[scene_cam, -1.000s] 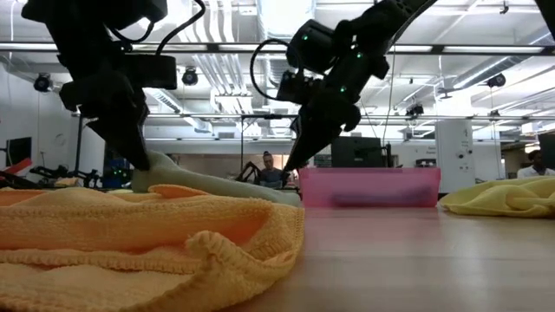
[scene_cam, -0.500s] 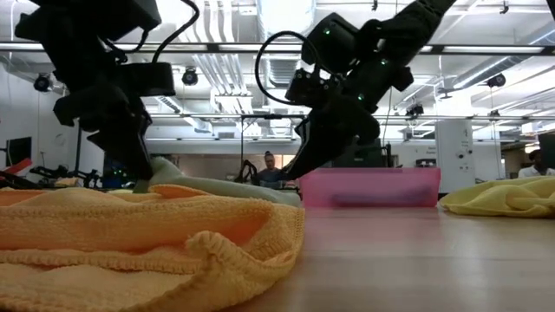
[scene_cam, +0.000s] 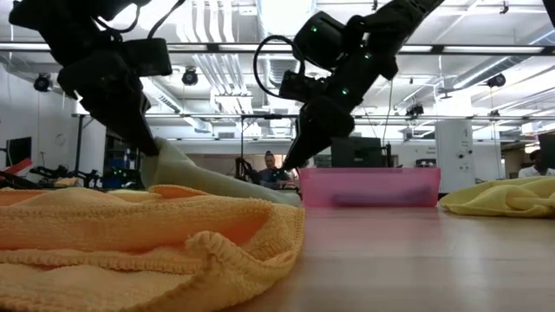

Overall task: Fold microfiber towels
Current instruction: Fold the green microfiber cloth

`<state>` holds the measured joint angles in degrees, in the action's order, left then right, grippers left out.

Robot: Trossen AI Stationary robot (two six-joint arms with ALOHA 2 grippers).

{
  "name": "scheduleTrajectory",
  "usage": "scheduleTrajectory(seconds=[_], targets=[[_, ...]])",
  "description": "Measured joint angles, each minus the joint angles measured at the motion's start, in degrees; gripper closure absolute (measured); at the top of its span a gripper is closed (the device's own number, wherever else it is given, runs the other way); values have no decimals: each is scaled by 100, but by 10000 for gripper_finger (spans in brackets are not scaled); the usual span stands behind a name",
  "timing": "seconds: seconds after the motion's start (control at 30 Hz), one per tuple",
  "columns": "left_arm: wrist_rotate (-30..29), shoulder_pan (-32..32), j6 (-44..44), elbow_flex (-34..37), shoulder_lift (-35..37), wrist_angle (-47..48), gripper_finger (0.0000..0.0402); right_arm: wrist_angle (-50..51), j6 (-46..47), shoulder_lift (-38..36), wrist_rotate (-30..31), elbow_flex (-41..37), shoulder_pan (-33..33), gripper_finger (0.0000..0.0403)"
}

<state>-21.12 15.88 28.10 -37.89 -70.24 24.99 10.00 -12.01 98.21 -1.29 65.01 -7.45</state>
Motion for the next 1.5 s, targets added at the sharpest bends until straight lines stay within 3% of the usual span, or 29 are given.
scheduleTrajectory(seconds=[0.2,0.43,1.03,1.23,1.5], targets=[[2,0,-2,4,-19,-1,402,-7,83,120,-7,108,-268,200],[2,4,-4,13,-28,-4,402,83,145,594,-41,290,-305,176],[4,0,-9,39,-30,-17,402,107,41,955,-300,354,-347,206],[4,0,-9,55,-30,-45,402,212,33,932,-323,378,-347,243],[4,0,-3,70,-30,-49,402,358,-4,877,-337,416,-327,384]])
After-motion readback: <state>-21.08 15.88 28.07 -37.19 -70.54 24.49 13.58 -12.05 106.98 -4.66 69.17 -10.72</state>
